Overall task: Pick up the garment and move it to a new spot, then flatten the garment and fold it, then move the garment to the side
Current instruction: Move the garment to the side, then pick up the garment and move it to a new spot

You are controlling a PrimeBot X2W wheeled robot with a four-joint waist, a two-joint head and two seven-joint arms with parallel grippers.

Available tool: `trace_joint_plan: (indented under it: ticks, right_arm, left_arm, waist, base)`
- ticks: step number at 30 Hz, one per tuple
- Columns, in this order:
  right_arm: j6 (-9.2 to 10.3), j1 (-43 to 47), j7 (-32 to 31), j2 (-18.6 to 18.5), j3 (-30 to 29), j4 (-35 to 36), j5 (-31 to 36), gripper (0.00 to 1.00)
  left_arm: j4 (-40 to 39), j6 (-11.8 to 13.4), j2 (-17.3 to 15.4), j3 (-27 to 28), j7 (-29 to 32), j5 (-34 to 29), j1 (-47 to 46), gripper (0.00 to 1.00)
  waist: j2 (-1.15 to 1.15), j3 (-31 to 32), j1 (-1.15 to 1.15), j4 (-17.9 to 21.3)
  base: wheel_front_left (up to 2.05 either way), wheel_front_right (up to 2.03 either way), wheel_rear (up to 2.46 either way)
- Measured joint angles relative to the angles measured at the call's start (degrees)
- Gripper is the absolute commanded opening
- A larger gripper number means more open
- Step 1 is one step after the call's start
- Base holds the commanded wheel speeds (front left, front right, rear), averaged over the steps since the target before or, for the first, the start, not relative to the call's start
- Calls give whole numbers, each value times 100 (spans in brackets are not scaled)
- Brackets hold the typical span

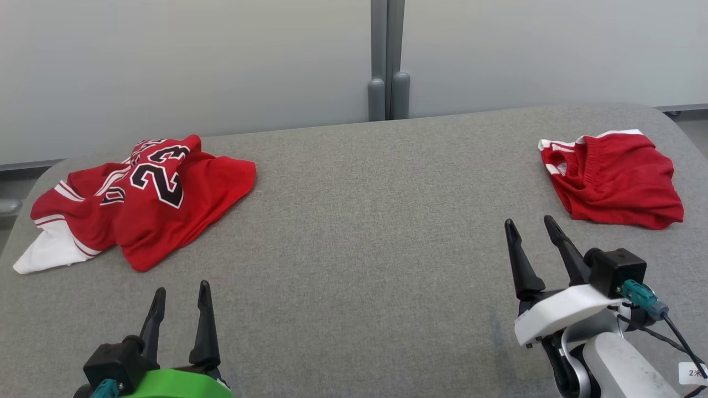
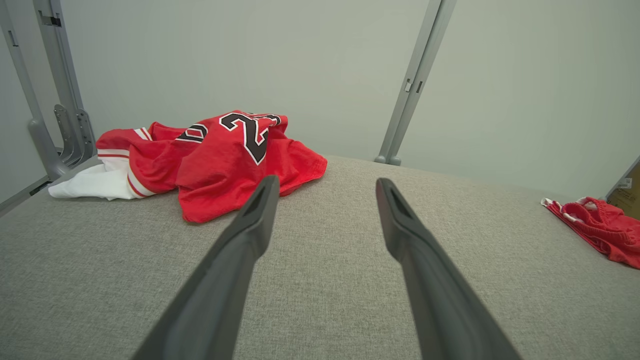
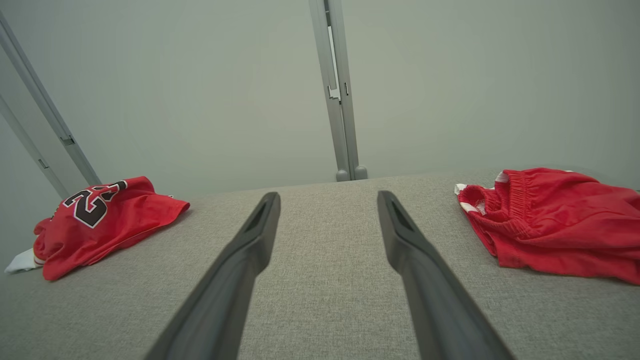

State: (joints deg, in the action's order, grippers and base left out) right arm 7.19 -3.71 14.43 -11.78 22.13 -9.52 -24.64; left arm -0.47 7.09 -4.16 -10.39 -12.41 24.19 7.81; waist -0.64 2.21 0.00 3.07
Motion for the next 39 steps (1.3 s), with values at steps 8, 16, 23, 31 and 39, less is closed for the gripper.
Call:
trace_joint_plan:
  ticks: [8,16,23,31,39]
  right_arm:
    - [0,215,0,91,-89,116,99,100]
    - [0,341,0,116,-154,199,180,100]
    - [2,470,0,135,-268,281,266,100]
    - [2,541,0,163,-259,419,313,100]
    - [2,543,0,247,-253,498,350,100]
  left_arm:
    - [-1,0,3,-38,2,-29,75,100]
    - [-2,0,5,-60,5,-43,78,100]
    - [1,0,13,-124,62,-78,79,100]
    - [1,0,16,-191,99,-118,78,100]
    - [1,0,21,-215,112,-170,78,100]
  waist:
    - [0,30,0,-19]
    - [0,55,0,-47]
    - [0,74,0,-159]
    - [0,80,0,-452]
    - [0,71,0,-898]
  base:
    - [0,0,0]
    - [0,0,0]
    - [0,0,0]
    - [0,0,0]
    - [0,0,0]
